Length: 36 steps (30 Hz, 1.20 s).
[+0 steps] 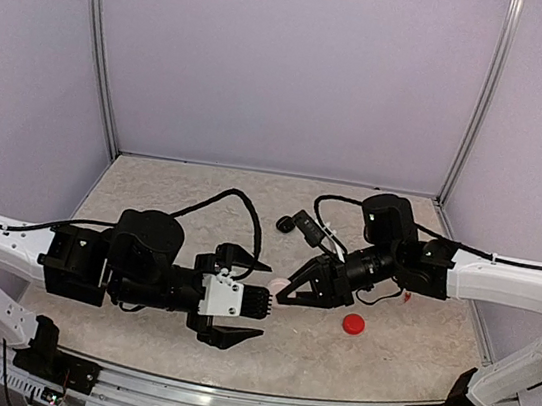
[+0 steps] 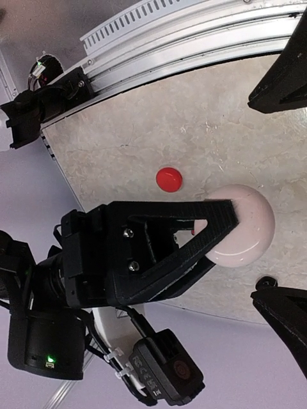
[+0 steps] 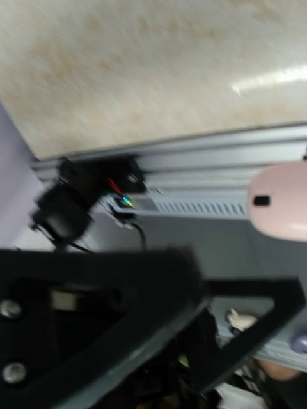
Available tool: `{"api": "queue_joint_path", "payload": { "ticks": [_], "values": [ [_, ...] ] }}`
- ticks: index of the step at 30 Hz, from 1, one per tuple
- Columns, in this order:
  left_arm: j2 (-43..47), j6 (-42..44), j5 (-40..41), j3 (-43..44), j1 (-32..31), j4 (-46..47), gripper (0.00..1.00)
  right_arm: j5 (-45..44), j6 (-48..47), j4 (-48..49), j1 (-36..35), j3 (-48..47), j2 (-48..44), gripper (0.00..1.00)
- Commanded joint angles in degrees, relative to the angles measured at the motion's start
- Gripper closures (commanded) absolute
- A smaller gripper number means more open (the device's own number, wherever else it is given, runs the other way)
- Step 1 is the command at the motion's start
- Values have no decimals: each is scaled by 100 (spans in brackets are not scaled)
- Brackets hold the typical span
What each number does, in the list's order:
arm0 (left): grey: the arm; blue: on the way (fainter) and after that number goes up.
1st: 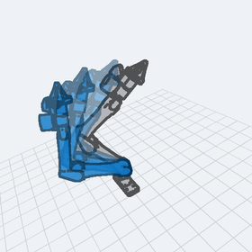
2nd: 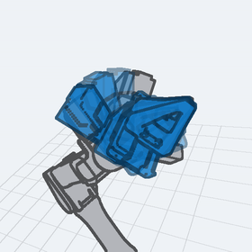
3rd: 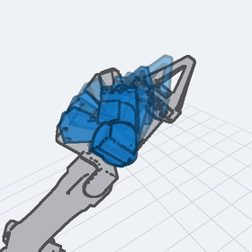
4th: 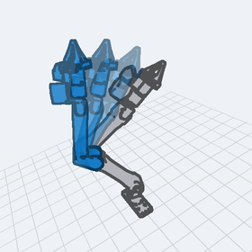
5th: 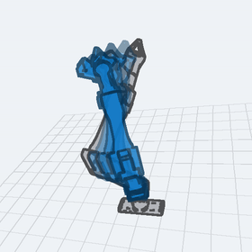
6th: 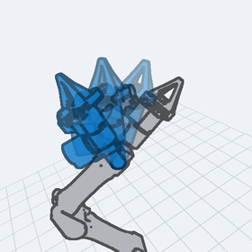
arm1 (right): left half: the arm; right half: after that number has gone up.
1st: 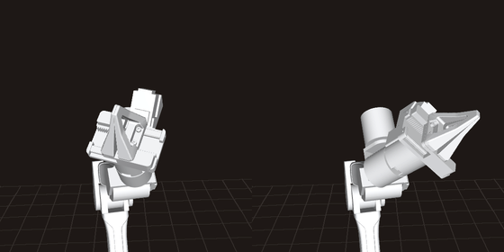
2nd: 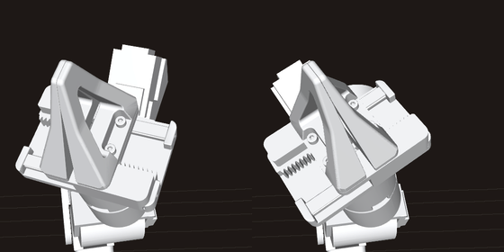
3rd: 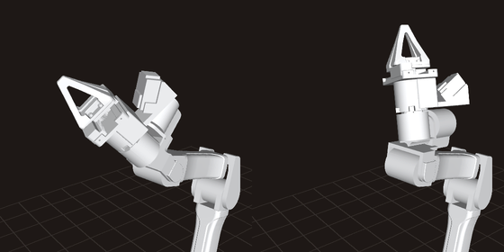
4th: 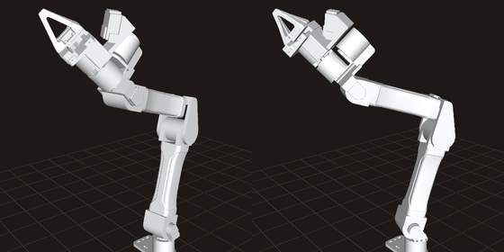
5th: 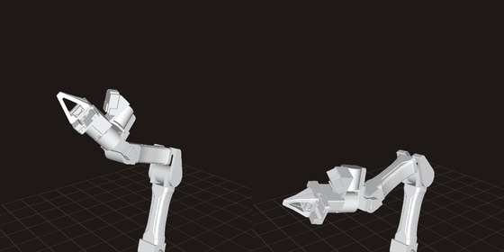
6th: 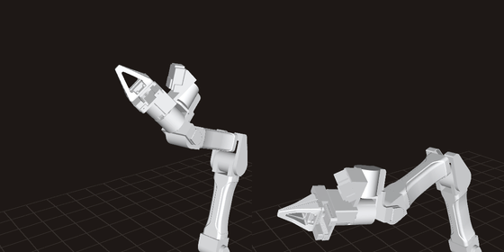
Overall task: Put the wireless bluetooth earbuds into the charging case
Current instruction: Pass from the left arm to the right, then pass from the right arm to the left
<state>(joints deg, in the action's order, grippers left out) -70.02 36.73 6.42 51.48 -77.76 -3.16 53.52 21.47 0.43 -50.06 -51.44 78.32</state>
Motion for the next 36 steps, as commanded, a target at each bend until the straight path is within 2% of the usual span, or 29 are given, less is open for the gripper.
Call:
{"api": "queue_joint_path", "payload": {
  "ticks": [1, 17, 25, 30, 33, 36],
  "values": [
    [-99, 193, -245, 203, -3, -369, 7, 518, -413, -680, -225, -406, 217, 92],
    [-489, 616, -545, 617, -42, -797, 20, 928, -834, -1344, -582, -922, 756, 91],
    [-648, 776, -606, 696, -97, -950, 32, 1009, -998, -1564, -631, -1084, 936, 91],
    [-647, 767, -606, 692, -104, -926, 46, 1041, -1064, -1629, -644, -1158, 970, 90],
    [-575, 627, -511, 547, -99, -667, 53, 1039, -1072, -1578, -635, -1157, 929, 83],
    [-397, 472, -201, 219, -92, -194, 59, 914, -1036, -1466, -583, -1139, 828, 67]
  ]
}}
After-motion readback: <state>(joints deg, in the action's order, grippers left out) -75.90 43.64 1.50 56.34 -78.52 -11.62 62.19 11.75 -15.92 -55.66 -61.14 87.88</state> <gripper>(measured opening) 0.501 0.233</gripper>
